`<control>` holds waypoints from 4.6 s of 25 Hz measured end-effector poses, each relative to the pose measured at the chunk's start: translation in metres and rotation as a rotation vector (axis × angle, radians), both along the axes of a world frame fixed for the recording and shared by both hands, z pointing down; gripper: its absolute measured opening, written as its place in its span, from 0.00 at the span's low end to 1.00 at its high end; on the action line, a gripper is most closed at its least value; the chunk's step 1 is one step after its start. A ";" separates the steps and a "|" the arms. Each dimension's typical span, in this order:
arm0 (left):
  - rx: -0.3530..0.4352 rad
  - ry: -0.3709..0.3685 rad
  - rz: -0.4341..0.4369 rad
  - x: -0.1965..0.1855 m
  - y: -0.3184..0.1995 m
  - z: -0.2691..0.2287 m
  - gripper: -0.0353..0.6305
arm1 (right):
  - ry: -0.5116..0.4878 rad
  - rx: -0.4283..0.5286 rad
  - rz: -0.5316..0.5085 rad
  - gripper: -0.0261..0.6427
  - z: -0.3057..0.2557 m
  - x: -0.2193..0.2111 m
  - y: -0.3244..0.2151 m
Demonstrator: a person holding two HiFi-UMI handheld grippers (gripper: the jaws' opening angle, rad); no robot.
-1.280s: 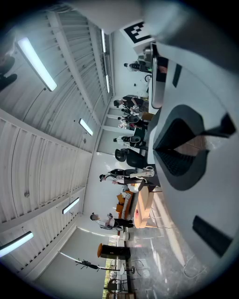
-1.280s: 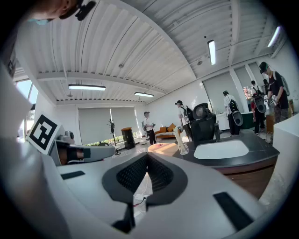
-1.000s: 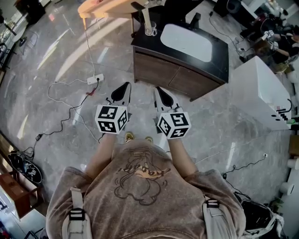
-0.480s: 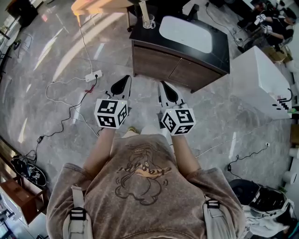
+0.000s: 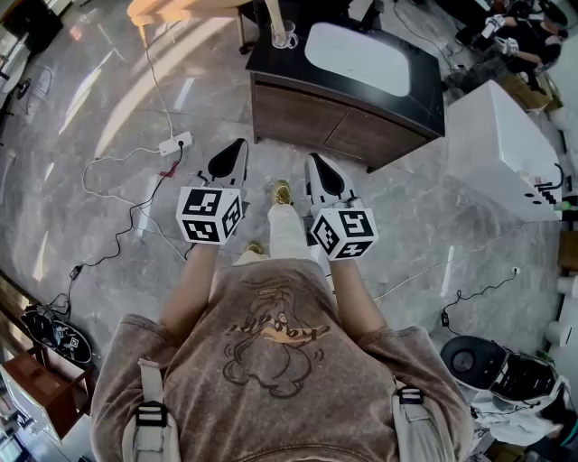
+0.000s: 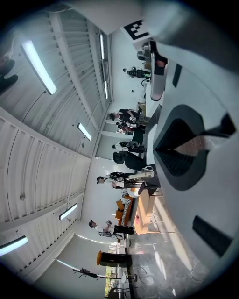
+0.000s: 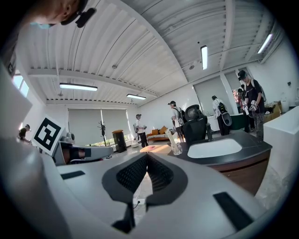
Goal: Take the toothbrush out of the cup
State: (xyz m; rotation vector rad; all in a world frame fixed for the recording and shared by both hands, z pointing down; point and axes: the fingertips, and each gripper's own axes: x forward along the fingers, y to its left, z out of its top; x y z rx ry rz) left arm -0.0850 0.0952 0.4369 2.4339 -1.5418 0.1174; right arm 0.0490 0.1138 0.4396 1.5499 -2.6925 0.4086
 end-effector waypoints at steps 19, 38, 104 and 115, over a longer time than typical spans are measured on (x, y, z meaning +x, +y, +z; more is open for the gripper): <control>0.082 0.005 -0.002 -0.003 -0.107 -0.010 0.08 | 0.020 0.051 0.054 0.06 -0.003 -0.003 -0.123; 0.135 0.029 -0.035 -0.014 -0.225 -0.014 0.08 | 0.056 0.121 0.026 0.06 -0.011 0.021 -0.249; -0.189 0.014 0.060 0.018 -0.556 0.104 0.62 | 0.068 0.057 0.034 0.06 -0.008 0.000 -0.443; -0.199 -0.012 0.061 0.019 -0.563 0.112 0.37 | 0.070 0.047 0.040 0.06 -0.005 0.003 -0.447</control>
